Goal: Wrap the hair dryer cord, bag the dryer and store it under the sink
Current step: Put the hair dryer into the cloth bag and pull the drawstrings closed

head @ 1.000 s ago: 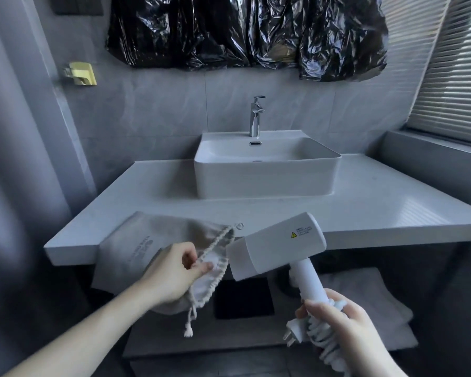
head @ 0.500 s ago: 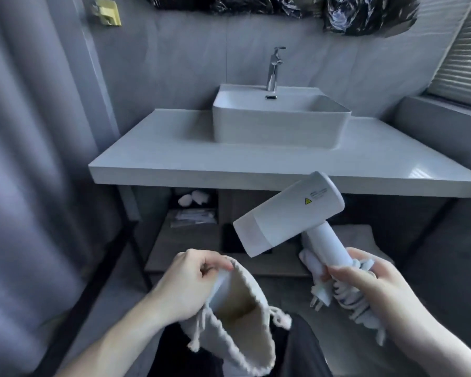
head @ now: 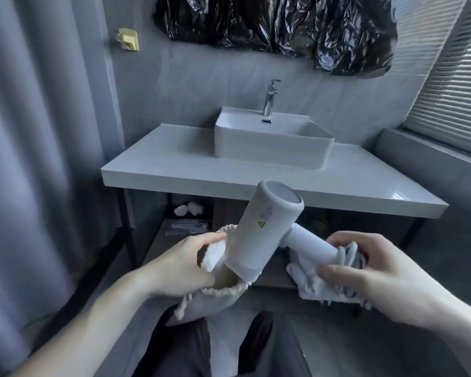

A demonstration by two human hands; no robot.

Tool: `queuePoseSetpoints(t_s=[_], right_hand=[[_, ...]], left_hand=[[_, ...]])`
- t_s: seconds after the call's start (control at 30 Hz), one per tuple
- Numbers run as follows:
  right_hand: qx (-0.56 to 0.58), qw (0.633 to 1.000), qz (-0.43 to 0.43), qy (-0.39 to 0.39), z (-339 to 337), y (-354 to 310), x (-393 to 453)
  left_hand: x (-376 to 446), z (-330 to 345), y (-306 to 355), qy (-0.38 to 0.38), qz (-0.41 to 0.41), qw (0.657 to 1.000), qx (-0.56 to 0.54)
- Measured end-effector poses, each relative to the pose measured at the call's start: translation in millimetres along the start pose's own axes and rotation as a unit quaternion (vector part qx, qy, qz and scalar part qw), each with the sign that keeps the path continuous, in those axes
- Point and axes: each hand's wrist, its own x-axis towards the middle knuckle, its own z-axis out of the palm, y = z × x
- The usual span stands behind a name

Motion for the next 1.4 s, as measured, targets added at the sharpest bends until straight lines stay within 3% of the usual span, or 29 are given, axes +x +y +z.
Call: queuePoseSetpoints(t_s=[0.23,0.57,1.2,1.4], right_hand=[[-0.16,0.986,-0.048,0.025,-8.4,-25.5,24.1],[-0.409,0.907,-0.087,-0.051,-3.1,-60.2,55.9],[-0.539,0.825,-0.065,-0.158,6.5,-94.4,64.7],[-0.609,0.765,-0.086,-0.192,28.6,-116.8,58.6]], left_hand=[[-6.0,-11.8,0.6,-0.022,0.016,1.0,0.014],[-4.8,-15.4,-0.8,0.023,0.016,0.999,-0.042],[-6.6,0.6,8.0,0.024,0.044,0.994,-0.097],[-8.9,11.7,20.1,0.007,0.072,0.993,-0.089]])
